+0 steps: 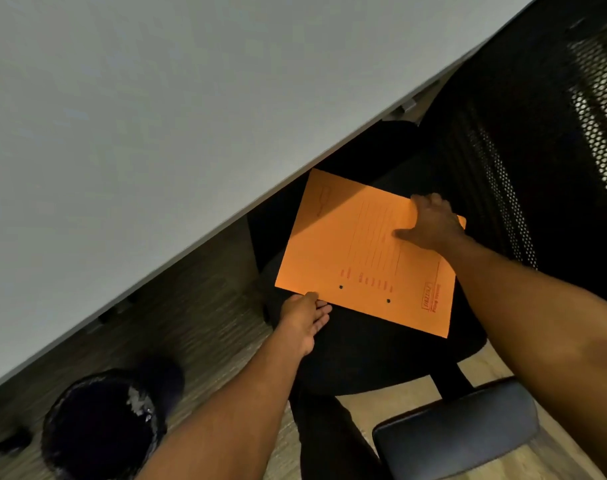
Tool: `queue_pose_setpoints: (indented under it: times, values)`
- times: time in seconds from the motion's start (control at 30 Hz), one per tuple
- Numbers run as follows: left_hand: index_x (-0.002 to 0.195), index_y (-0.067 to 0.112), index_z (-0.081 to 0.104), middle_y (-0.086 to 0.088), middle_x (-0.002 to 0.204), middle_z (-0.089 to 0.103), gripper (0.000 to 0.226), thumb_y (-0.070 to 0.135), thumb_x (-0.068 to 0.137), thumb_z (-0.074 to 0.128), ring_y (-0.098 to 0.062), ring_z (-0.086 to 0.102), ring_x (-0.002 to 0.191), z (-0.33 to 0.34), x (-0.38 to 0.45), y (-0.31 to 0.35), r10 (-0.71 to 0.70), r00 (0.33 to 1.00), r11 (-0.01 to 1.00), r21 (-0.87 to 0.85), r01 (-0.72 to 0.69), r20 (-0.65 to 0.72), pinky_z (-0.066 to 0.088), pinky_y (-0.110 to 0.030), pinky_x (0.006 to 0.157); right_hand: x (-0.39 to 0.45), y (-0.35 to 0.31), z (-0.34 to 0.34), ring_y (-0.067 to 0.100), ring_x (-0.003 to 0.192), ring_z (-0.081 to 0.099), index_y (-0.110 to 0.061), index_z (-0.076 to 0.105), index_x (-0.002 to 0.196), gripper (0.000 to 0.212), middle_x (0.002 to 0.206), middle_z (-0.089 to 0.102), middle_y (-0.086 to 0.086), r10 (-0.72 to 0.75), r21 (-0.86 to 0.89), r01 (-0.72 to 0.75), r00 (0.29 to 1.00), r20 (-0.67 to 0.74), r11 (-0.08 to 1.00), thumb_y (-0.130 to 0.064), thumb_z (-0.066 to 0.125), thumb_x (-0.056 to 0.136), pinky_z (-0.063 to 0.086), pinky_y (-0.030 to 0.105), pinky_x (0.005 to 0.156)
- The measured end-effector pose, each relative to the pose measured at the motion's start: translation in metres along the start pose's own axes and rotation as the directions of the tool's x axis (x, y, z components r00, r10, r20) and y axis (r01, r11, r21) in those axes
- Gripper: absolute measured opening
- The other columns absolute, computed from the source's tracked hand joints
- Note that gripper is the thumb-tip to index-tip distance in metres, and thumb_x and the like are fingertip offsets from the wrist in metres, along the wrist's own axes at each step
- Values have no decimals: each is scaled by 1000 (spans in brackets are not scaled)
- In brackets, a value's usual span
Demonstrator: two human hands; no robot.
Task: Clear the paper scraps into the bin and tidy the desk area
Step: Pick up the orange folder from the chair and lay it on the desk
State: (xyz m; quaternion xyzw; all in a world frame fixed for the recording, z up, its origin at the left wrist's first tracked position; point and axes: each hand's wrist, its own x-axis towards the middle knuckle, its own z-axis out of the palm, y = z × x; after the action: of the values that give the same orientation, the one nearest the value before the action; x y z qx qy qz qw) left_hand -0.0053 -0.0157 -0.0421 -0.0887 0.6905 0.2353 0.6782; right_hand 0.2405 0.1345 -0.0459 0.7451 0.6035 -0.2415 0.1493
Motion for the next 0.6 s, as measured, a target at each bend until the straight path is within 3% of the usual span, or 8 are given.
queue_pose_setpoints:
  times: [0.1, 0.2, 0.37, 0.5, 0.6]
  values:
    - [97, 13, 56, -12, 99, 67, 10, 13, 101, 47, -24, 65, 91, -3, 0, -1, -30, 999, 998, -51, 31, 11, 50, -34, 75, -6, 2, 2, 32, 119, 38, -18, 38, 140, 89, 133, 40, 14, 26, -58, -26, 1000, 0, 998, -52, 78, 69, 41, 46, 91]
    - [108, 15, 57, -10, 107, 67, 14, 16, 102, 45, -25, 63, 97, -11, -5, -1, -48, 998, 996, -75, 51, 42, 49, -37, 81, -18, 6, 9, 31, 116, 38, -15, 45, 132, 83, 128, 42, 13, 87, -67, -85, 996, 29, 994, -57, 76, 68, 42, 44, 88]
    - [111, 12, 57, -12, 111, 66, 19, 19, 104, 41, -26, 64, 94, -32, -23, 3, -32, 997, 991, -127, 40, 64, 50, -36, 67, -52, 7, 20, 30, 109, 51, -17, 40, 126, 69, 120, 51, 10, 141, 214, -163, 983, 114, 963, -49, 74, 76, 48, 48, 87]
    - [123, 11, 53, -12, 121, 62, 24, 20, 105, 42, -26, 61, 96, -57, -44, -2, 7, 998, 993, -119, 1, 67, 49, -36, 65, -93, 1, 12, 25, 91, 58, -23, 41, 116, 48, 105, 58, 4, 82, 276, -106, 992, 99, 955, -44, 69, 83, 51, 43, 76]
    - [118, 12, 54, -12, 119, 62, 19, 19, 104, 43, -26, 61, 97, -79, -65, -8, 81, 994, 992, -107, -73, 72, 50, -35, 68, -130, -10, 4, 22, 91, 57, -25, 43, 120, 43, 103, 57, 0, 23, 284, -36, 998, 50, 958, -36, 67, 86, 51, 41, 76]
